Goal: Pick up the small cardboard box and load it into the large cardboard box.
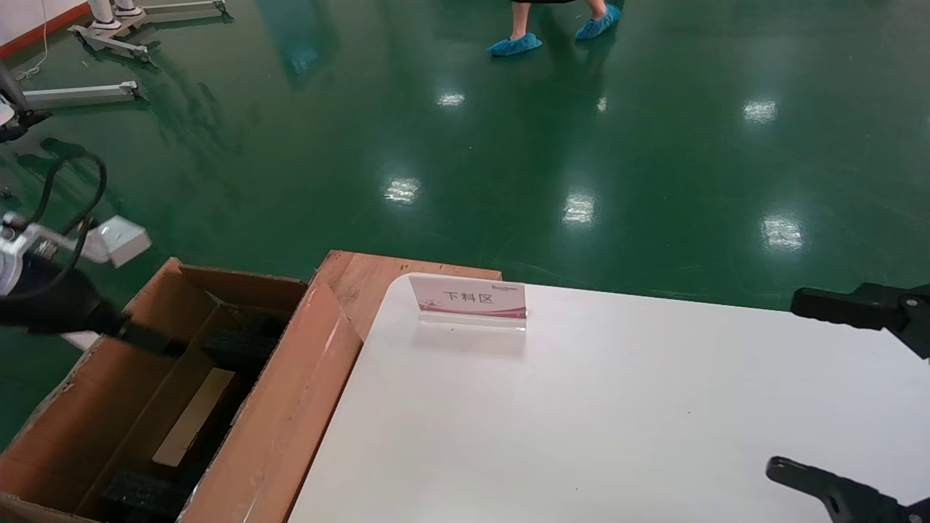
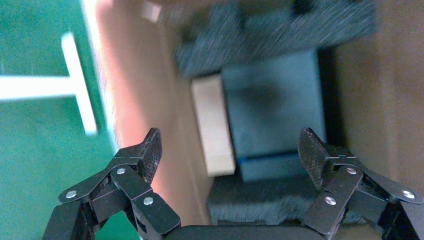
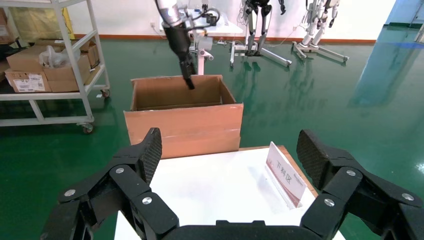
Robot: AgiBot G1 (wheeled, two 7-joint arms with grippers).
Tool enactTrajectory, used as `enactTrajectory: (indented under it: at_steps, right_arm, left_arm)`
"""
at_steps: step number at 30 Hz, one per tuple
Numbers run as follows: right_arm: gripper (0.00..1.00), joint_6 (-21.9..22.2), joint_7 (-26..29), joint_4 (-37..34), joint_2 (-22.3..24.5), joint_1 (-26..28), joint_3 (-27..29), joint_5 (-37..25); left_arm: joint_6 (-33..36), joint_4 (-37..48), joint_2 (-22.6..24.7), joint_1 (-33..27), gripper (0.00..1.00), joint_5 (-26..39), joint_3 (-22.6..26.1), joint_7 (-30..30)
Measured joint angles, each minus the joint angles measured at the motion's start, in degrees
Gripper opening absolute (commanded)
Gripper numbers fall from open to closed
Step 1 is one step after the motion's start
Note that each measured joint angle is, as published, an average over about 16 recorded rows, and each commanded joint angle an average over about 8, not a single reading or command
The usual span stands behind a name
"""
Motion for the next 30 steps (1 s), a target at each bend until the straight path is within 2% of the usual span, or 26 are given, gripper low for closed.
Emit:
enactTrajectory:
  at_steps: [8,15,22,30]
  right_arm:
    - [1.0,0.01,-0.01,-0.01,0.01,0.01,-0.02,0.01]
    - [1.0,0.02,-0.02,-0.02,0.01,0.01,-0.02,0.01]
    - [1.0,0.02,-0.04,-0.04,0.02,0.01,-0.02,-0.01]
    - [1.0,0.02,-0.05,-0.06,0.02,0.03,-0.04,0.0]
  left_arm:
    - [-0.24,-7.0,-3.23,-5.66,1.0,-2.63,-3.82,6.66]
    - [0.04,-10.95,-4.5,-7.16,1.0,-4.18,-6.51,9.25]
    - [1.36,-12.94,-3.77,-3.08,1.0,-5.37,-12.78,11.15]
    - [4.46,-14.64,-1.91,6.97,1.0,-7.69,-26.07,15.17]
